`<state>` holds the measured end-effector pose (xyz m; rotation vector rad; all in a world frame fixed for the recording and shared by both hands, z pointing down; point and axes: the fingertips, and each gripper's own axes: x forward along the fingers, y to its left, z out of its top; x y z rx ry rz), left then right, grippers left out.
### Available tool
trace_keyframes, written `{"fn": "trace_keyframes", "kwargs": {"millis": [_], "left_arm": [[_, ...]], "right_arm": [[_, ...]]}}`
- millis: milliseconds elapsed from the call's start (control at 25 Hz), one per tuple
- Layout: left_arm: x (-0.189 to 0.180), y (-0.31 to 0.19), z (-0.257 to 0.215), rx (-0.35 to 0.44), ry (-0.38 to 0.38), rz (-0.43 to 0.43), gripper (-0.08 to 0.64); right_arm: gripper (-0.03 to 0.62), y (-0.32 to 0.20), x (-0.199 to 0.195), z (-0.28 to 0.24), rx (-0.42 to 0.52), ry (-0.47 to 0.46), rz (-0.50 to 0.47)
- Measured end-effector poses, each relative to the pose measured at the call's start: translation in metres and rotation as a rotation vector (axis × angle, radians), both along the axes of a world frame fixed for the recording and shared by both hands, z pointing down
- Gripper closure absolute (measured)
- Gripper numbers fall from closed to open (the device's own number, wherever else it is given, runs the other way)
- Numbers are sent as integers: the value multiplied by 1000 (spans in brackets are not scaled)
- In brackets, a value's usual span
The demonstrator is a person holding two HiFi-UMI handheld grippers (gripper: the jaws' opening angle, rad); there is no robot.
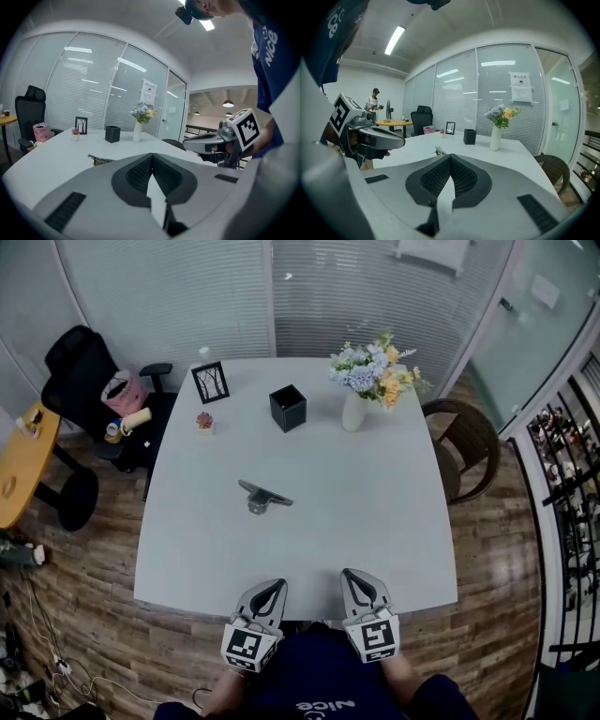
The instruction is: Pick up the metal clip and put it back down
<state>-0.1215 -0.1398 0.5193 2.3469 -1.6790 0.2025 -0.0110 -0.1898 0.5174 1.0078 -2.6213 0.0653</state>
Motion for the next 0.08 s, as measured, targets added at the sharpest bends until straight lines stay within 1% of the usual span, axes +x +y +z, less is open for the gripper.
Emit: {"fn": "trace_keyframes", "kwargs": {"millis": [80], "left_arm": [[-1, 0, 0, -1, 1, 2, 557]], "right_arm": [[584, 1, -1, 0, -4, 3, -1]]}}
